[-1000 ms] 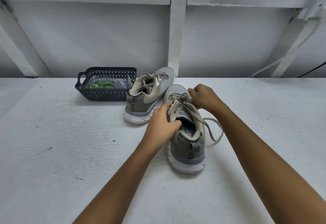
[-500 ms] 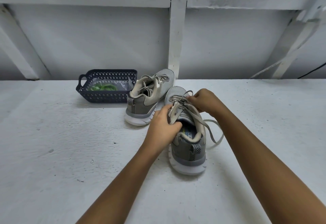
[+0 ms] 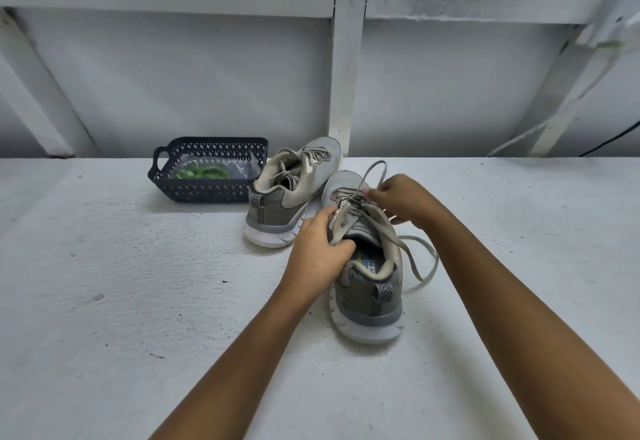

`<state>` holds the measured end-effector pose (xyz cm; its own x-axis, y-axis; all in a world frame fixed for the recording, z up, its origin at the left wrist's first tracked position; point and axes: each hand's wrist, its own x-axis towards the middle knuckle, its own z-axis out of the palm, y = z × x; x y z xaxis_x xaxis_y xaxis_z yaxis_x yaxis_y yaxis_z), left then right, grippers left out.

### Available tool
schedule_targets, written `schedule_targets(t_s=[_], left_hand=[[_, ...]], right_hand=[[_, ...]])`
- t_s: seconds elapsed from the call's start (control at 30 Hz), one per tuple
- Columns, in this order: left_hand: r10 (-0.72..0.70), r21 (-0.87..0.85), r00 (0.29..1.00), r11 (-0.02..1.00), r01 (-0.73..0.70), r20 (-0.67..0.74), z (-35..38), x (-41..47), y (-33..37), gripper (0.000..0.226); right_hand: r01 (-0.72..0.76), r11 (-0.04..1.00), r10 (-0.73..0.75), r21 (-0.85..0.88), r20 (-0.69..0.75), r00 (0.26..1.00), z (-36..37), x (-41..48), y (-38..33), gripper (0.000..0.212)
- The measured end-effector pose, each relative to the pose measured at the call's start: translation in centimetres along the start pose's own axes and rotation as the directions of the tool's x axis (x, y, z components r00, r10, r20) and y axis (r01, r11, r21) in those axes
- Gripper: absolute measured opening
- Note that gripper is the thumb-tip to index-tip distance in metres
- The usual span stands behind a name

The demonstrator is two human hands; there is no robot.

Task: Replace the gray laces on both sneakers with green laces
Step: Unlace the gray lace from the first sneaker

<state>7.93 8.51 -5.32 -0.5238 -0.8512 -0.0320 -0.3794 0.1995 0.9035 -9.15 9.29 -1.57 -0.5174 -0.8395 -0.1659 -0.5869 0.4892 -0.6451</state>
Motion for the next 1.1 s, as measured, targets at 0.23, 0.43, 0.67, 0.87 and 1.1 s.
schedule_targets(t_s=[0.23, 0.43, 0.67, 0.87, 1.1], left_hand=[[0.003, -0.004, 1.0, 1.0, -0.003, 0.004, 0.0, 0.0, -0.2, 0.073], [0.007, -0.011, 1.0, 1.0, -0.007, 0.001, 0.0, -0.1, -0.1, 0.072], [0.003, -0.005, 1.0, 1.0, -0.003, -0.002, 0.1, 0.0, -0.1, 0.074], [-0.007, -0.018, 1.0, 1.0, 0.007, 0.0, 0.1, -0.1, -0.1, 0.075], [-0.008, -0.017, 1.0, 1.0, 0.008, -0.003, 0.2, 0.0, -0.1, 0.076]], right_hand=[[0.068, 0.886, 0.015, 0.458, -0.175, 0.984, -0.4, 0.3, 0.1, 0.036], [-0.038, 0.854, 0.087, 0.518, -0.071, 0.994, -0.9, -0.2, 0.1, 0.037], [-0.001, 0.854, 0.045, 0.52, -0.072, 0.996, 0.1, -0.1, 1.0, 0.025], [0.111, 0.724, 0.168, 0.681, -0.329, 0.929, -1.1, 0.6, 0.8, 0.026], [-0.013, 0.895, 0.035, 0.446, -0.041, 0.999, 0.9, -0.4, 1.3, 0.018]])
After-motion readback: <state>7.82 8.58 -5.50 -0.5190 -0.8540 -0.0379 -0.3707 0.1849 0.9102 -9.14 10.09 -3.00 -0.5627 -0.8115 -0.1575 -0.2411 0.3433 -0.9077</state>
